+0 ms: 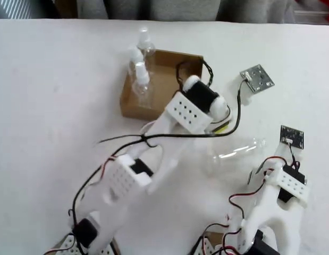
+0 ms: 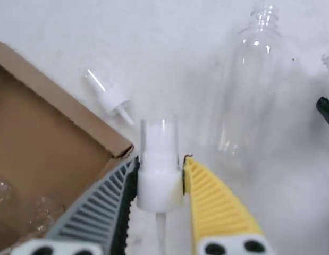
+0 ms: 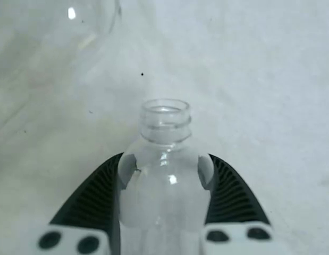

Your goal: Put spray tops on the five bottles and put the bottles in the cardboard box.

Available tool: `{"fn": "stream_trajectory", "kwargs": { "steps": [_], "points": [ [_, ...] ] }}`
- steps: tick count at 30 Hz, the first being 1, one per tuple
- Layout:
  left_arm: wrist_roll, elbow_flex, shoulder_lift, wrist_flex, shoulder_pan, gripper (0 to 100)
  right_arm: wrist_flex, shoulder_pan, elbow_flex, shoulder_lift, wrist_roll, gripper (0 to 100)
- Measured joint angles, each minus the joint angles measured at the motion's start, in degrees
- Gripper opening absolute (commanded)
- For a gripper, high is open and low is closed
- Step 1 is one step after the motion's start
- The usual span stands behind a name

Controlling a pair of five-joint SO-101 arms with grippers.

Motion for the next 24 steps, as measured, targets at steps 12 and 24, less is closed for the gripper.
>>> {"fn": "stream_trajectory", "kwargs": {
  "steps": [12, 24],
  "points": [
    [-0.18, 35.96, -37.54, 0.0, -2.99, 3, 0.0, 0.0, 0.0, 0.0, 0.0, 2.7],
    [-1.41, 80.35, -65.41, -16.18, -13.98, 3, -0.09, -0.09, 0.0, 0.0, -0.09, 21.6]
  ]
}}
